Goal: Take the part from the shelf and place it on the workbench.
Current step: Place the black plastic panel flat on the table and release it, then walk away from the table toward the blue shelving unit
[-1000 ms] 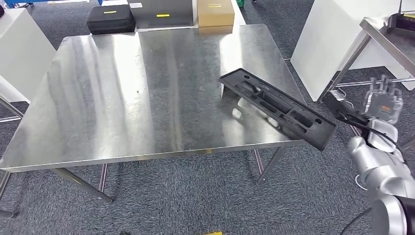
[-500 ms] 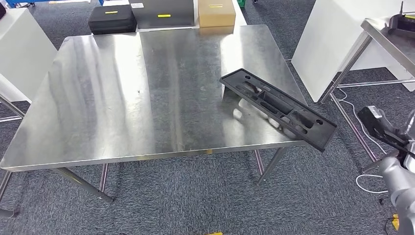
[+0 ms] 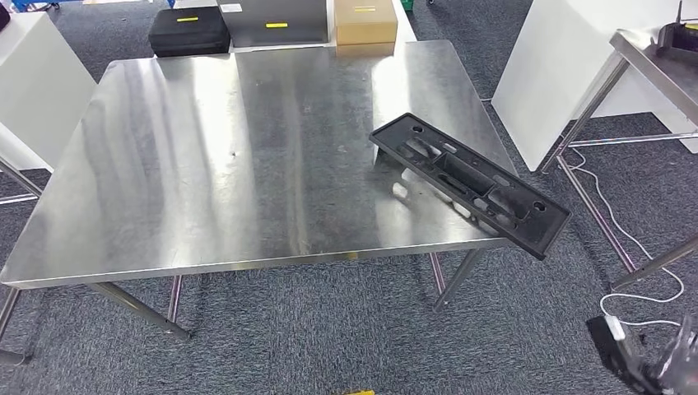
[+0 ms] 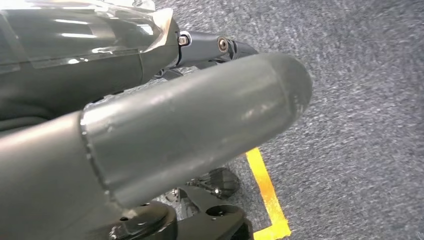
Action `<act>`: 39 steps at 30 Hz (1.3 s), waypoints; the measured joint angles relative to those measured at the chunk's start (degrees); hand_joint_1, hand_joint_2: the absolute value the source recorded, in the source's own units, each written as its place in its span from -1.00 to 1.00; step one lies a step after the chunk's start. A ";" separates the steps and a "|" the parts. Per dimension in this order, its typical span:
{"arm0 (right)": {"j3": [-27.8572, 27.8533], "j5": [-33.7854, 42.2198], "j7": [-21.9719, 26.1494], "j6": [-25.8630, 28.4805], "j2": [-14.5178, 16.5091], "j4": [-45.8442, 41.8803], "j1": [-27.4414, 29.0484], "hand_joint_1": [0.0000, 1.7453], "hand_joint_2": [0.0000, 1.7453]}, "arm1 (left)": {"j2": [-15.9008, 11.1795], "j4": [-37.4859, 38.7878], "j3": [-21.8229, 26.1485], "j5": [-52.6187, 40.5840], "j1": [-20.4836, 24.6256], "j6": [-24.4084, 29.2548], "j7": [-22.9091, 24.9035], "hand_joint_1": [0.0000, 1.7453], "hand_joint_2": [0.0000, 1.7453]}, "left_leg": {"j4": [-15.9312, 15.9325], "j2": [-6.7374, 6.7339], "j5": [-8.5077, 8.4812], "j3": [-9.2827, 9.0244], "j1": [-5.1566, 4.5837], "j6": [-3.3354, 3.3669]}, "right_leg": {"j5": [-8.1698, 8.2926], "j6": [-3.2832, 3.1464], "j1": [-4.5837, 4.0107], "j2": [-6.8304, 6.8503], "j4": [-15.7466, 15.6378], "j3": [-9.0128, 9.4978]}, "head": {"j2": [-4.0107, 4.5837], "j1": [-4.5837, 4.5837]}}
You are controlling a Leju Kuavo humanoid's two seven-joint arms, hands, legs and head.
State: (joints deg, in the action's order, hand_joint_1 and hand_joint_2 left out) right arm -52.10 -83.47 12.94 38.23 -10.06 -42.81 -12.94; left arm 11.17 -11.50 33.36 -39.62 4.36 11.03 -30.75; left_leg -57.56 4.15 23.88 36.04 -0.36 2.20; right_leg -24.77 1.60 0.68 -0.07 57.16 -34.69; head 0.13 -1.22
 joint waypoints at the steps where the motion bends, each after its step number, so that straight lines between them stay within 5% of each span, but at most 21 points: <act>1: -2.71 -0.20 0.04 0.00 2.11 -0.74 1.61 -1.00 -1.00 | 0.01 0.01 -0.01 0.09 -0.13 -0.02 0.07 -1.00 -1.00 | 0.01 -0.01 0.03 -0.01 0.01 -0.01 | -0.03 -0.03 -0.01 -0.01 0.00 0.00 | 0.00 0.00; 7: -12.98 -2.50 -2.80 0.00 11.43 -1.40 7.73 -1.00 -1.00 | -0.37 0.01 0.01 -0.38 -0.49 -0.29 1.14 -1.00 -1.00 | 0.03 -0.31 0.21 -0.15 0.02 -0.17 | -0.13 -0.14 -0.05 -0.27 0.01 0.02 | 0.00 0.01; 12: -19.81 -2.93 -8.86 -0.02 15.51 5.91 7.98 -1.00 -1.00 | -1.20 0.01 0.01 -2.17 -0.49 -0.87 3.71 -1.00 -1.00 | 0.04 -0.54 0.23 -0.32 0.02 -0.19 | -0.16 -0.15 -0.04 -0.46 0.01 0.10 | 0.00 0.01; 17: -21.56 -4.53 -17.24 -3.27 16.46 19.29 7.66 -1.00 -1.00 | -1.68 0.01 -0.13 -4.81 -0.33 -2.33 7.82 -1.00 -1.00 | 0.03 -0.67 0.25 -0.41 0.00 -0.20 | -0.16 -0.14 -0.02 -0.59 0.01 0.17 | 0.00 0.01; 23: -21.86 -4.11 -13.37 -13.26 16.92 26.51 7.12 -1.00 -1.00 | -1.83 -0.01 -1.76 -8.04 0.11 -3.68 11.58 -1.00 -1.00 | 0.03 -0.70 0.25 -0.49 -0.01 -0.20 | -0.16 -0.14 0.03 -0.63 0.01 0.24 | 0.00 0.02; 37: -21.88 -3.77 -12.81 -17.60 16.44 30.03 6.93 -1.00 -1.00 | -2.20 -0.02 -3.14 -8.83 0.62 -4.06 12.14 -1.00 -1.00 | 0.03 -0.70 0.27 -0.53 -0.03 -0.19 | -0.16 -0.14 0.05 -0.64 0.00 0.28 | 0.00 0.02; 39: -21.88 -3.76 -13.06 -19.55 16.38 30.16 6.92 -1.00 0.00 | -2.25 -0.02 -3.31 -9.00 0.71 -4.25 12.35 -1.00 -1.00 | 0.03 -0.70 0.27 -0.53 -0.03 -0.20 | -0.16 -0.14 0.05 -0.64 0.01 0.28 | 0.00 0.02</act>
State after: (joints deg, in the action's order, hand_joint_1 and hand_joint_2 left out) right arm -73.99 -87.23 -0.12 18.68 6.32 -12.65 -6.01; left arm 8.93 -11.52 30.05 -48.62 5.08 6.79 -18.39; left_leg -57.53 3.45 24.14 35.51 -0.39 2.01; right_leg -24.93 1.46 0.73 -0.70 57.17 -34.40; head 0.13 -1.20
